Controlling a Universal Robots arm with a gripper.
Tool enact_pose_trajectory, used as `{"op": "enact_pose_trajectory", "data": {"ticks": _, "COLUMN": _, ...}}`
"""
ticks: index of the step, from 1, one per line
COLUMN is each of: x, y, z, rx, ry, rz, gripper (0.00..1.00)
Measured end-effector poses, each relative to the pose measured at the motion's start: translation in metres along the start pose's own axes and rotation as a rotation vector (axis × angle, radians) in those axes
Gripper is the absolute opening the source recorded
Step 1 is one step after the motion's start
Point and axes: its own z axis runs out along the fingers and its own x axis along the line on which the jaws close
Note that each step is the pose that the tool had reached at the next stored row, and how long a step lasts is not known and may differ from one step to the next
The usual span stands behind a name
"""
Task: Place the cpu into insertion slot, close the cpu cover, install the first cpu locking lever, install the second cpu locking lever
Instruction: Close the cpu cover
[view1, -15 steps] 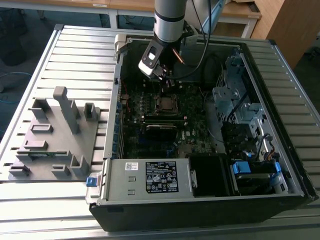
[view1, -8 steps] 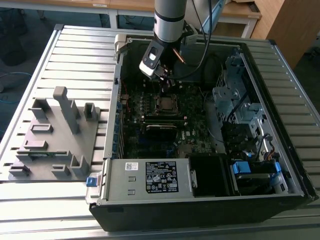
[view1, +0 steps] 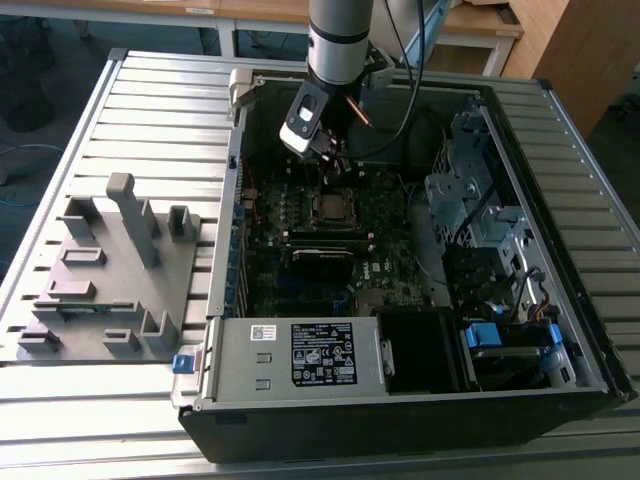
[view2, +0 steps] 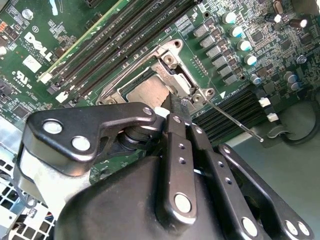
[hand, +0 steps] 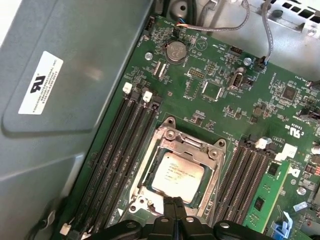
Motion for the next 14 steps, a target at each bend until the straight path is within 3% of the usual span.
{"op": "enact_pose_trajectory", "data": {"ticks": 5, "x": 0.0000, "y": 0.0000, "z": 0.0000, "rx": 0.0001, "ry": 0.0001, "rz": -0.009, "gripper": 0.10}}
{"op": "enact_pose_trajectory", "data": {"ticks": 14, "x": 0.0000, "y": 0.0000, "z": 0.0002, "rx": 0.0000, "ry": 0.0009, "rz": -0.072, "gripper": 0.10}}
